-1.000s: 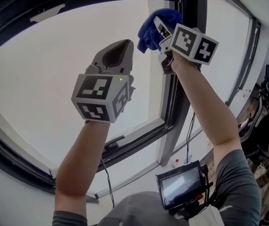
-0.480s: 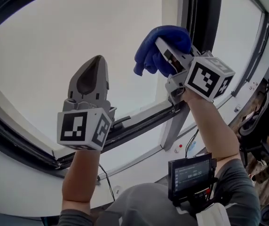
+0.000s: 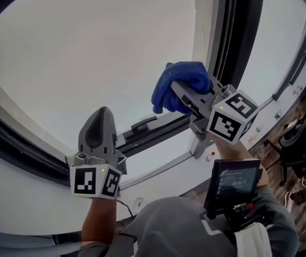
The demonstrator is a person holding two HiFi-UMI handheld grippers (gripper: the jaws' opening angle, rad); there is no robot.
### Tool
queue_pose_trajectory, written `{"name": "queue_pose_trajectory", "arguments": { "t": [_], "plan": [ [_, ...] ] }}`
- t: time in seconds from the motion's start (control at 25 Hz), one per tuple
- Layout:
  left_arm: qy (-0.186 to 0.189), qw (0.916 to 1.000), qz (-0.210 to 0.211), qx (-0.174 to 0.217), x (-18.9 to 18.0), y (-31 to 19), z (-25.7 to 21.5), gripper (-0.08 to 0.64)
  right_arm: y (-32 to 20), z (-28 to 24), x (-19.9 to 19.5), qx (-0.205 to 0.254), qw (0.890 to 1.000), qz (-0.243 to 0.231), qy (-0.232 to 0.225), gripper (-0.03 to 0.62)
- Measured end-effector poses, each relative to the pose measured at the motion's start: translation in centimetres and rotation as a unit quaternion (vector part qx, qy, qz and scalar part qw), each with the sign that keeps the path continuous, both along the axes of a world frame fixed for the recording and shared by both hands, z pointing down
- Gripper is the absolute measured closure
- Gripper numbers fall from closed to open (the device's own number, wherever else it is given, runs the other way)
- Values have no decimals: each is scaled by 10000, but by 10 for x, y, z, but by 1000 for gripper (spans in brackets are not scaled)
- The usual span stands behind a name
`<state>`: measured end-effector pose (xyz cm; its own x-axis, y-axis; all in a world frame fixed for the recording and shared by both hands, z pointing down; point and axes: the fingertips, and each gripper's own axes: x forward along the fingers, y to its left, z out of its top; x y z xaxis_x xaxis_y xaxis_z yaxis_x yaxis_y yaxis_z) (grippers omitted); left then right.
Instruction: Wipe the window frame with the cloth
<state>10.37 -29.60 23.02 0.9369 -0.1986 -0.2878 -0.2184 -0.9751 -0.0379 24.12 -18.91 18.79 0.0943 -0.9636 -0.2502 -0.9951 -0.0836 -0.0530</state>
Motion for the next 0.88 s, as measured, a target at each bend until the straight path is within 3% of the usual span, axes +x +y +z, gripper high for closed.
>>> {"name": "queue_pose_trajectory", "arguments": {
  "t": [0.2, 0.52, 0.88],
  "plan": [
    [-488, 9987, -106, 22, -14, -5, 37, 551, -5, 32, -16, -203, 9998, -38, 15, 462],
    [-666, 9966, -183, -460, -32, -2, 82, 551, -13, 73, -58, -549, 9969, -468, 298, 463],
    [-912, 9931, -334, -663, -40, 1, 108, 551, -16, 107, -54, -880, 9952, -429, 49, 463]
  ]
}}
